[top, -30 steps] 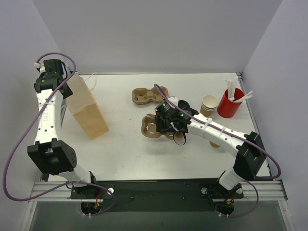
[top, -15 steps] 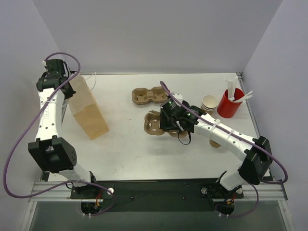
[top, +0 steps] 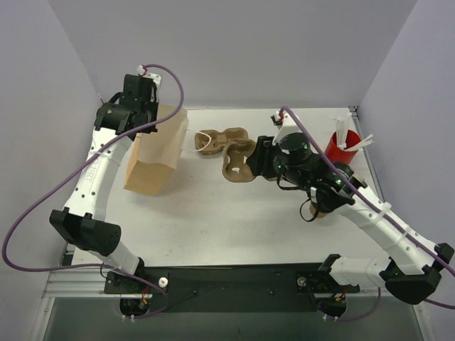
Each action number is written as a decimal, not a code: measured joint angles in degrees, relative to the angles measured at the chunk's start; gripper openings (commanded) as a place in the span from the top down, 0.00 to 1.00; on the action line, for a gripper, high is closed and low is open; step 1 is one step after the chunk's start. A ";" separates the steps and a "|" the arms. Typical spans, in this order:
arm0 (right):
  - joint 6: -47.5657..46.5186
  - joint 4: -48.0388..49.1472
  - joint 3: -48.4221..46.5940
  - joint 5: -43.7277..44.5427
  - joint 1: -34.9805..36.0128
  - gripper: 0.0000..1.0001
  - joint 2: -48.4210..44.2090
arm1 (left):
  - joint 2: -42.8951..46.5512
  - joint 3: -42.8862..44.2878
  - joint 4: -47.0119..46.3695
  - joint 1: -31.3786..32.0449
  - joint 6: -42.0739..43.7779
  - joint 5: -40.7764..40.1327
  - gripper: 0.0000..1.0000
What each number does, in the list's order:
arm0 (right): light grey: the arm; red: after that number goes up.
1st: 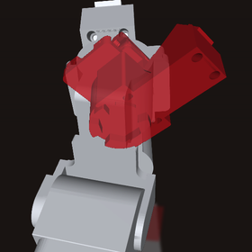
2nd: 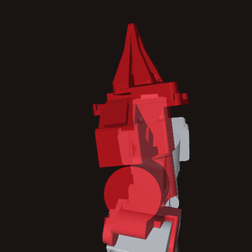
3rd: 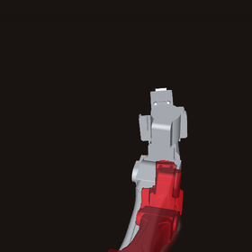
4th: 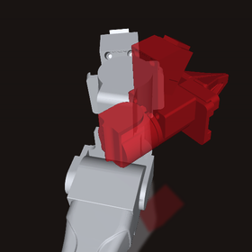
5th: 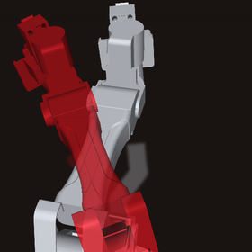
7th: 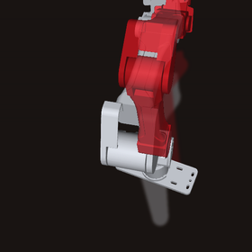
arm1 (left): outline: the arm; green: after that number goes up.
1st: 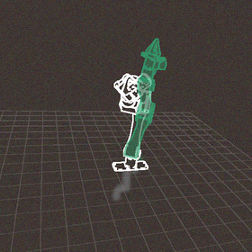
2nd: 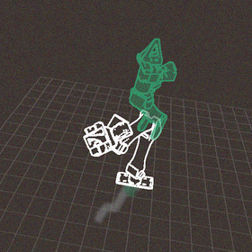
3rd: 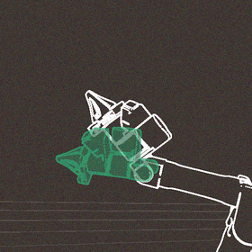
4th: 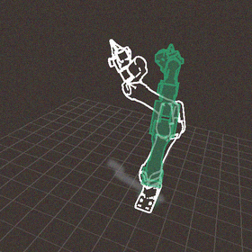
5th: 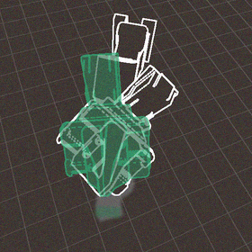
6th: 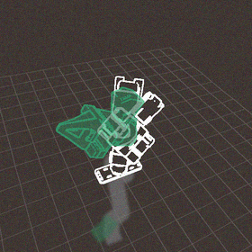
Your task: Pack the takeout coffee
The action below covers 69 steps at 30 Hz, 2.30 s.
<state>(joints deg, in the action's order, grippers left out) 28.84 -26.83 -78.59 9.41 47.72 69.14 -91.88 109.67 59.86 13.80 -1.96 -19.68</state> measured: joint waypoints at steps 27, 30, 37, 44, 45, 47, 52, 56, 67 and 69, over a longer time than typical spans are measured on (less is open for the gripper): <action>-11.23 32.06 9.55 -31.69 0.00 0.57 -10.93 | 9.03 -13.22 -4.39 18.03 8.85 21.79 1.00; -8.28 37.81 11.41 -35.95 0.00 0.58 -10.51 | 10.01 -13.84 -5.90 18.03 8.74 24.65 1.00; -2.27 47.04 13.53 -42.40 0.02 0.58 -7.06 | 11.69 -17.29 -8.41 18.03 8.35 30.38 1.00; 2.19 53.18 16.48 -45.13 0.04 0.58 -4.44 | 13.51 -18.16 -10.80 18.03 7.56 33.97 1.00; 2.64 53.83 17.03 -45.38 0.04 0.58 -4.28 | 13.90 -18.27 -11.06 18.03 7.34 34.51 1.00; 3.52 55.17 17.84 -46.01 0.02 0.59 -3.63 | 14.51 -18.34 -11.47 18.03 7.08 35.50 1.00; 5.03 56.35 18.47 -47.65 0.02 0.59 -1.84 | 15.47 -18.34 -12.20 18.03 6.86 37.53 1.00; 4.02 54.01 18.49 -48.68 -0.04 0.59 -1.79 | 16.39 -18.36 -12.85 18.03 6.80 38.49 1.00; -9.29 32.61 17.29 -41.38 0.76 0.59 -1.77 | 17.38 -18.25 -12.79 18.03 4.35 38.49 1.00; -11.28 30.71 17.29 -39.08 1.31 0.60 -1.75 | 17.22 -18.01 -12.39 18.05 3.54 38.34 1.00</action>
<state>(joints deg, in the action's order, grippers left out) 17.56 3.88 -61.30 -29.67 49.04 67.40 -74.65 91.66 47.46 31.86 1.58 18.65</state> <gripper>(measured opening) 0.415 0.028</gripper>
